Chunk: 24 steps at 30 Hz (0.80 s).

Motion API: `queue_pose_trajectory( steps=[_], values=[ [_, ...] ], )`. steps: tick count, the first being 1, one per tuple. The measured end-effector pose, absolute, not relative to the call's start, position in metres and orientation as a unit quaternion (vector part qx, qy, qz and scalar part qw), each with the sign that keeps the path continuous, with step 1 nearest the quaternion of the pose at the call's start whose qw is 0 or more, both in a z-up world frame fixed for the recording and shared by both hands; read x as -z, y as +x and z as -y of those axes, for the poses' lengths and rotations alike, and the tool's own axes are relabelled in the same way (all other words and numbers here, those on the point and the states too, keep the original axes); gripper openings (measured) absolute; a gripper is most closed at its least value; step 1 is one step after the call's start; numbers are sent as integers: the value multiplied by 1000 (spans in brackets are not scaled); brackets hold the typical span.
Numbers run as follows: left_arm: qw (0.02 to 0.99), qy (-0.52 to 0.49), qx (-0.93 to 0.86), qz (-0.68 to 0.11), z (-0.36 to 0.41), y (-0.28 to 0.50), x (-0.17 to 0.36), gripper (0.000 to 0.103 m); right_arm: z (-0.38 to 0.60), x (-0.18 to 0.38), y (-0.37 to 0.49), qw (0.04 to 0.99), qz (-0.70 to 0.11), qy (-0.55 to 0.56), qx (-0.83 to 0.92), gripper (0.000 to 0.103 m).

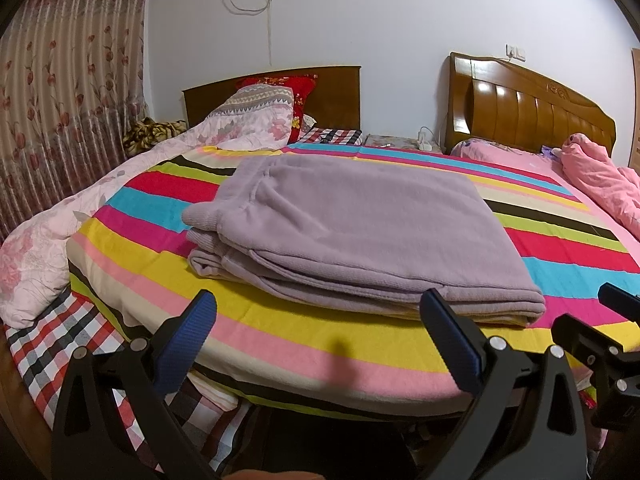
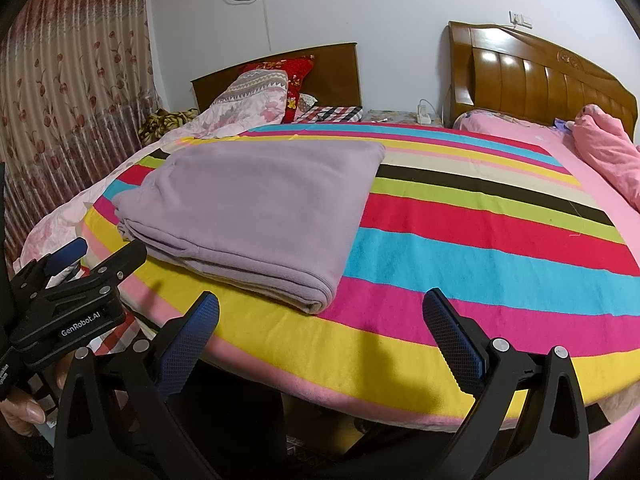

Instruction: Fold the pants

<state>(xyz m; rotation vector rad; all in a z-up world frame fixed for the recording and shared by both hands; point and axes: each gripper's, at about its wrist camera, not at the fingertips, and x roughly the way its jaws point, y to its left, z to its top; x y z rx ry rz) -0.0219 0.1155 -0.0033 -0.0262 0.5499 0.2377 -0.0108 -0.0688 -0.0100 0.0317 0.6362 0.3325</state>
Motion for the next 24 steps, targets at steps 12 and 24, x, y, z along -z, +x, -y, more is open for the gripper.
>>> queue_pose_trajectory(
  steps=[12, 24],
  values=[
    [958, -5, -119, -262, -117, -24, -2, 102, 69, 11, -14, 936, -311, 17, -164, 98],
    [959, -6, -108, -263, -115, -23, -3, 102, 68, 11, -19, 936, -310, 21, -166, 98]
  ],
)
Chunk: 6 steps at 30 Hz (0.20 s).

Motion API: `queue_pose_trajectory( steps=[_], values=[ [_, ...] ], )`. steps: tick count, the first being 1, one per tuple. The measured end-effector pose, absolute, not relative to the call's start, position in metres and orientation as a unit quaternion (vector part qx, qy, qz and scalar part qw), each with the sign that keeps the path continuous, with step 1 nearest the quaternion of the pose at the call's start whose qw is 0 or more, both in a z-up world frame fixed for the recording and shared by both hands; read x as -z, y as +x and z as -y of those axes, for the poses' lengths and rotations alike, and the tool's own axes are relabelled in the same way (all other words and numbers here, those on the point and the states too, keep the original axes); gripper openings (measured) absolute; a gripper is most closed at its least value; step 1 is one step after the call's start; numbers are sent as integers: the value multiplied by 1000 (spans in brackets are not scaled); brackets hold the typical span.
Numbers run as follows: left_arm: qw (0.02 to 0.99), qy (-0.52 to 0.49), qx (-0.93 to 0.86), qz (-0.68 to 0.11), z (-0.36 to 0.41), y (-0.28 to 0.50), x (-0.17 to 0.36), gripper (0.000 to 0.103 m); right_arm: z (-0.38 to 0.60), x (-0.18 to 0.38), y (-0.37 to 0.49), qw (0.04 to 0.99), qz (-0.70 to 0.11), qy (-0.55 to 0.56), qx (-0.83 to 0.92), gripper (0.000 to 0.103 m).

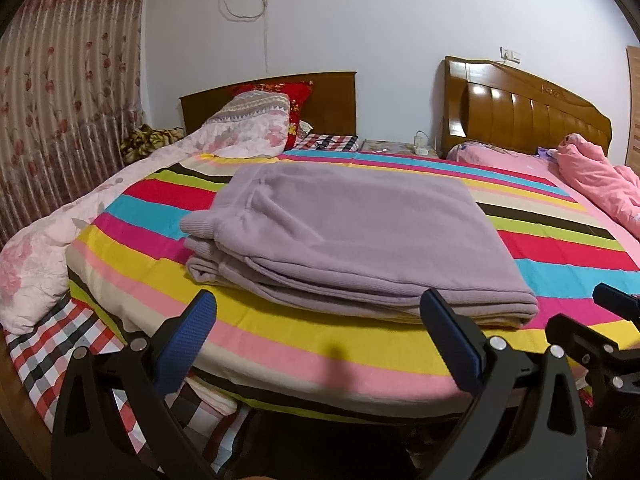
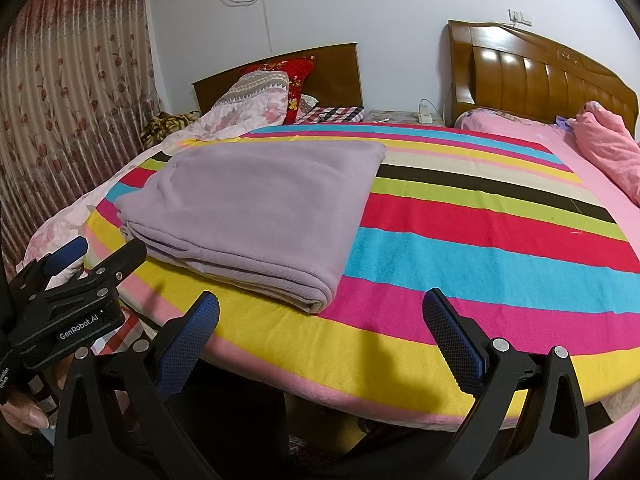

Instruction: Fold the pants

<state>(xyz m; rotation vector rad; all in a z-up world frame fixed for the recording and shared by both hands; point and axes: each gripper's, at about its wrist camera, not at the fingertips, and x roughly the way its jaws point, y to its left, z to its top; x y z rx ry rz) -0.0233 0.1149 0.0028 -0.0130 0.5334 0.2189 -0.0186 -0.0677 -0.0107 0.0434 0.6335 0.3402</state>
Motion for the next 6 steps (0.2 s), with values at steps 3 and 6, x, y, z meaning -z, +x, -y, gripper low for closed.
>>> queue_pose_trajectory(
  steps=[3, 6],
  values=[
    [958, -6, -113, -263, -115, -23, -3, 102, 63, 9, -23, 937, -307, 24, -166, 98],
    [957, -10, -114, -265, -117, -22, -3, 102, 62, 9, -27, 937, -306, 29, -163, 98]
  ],
)
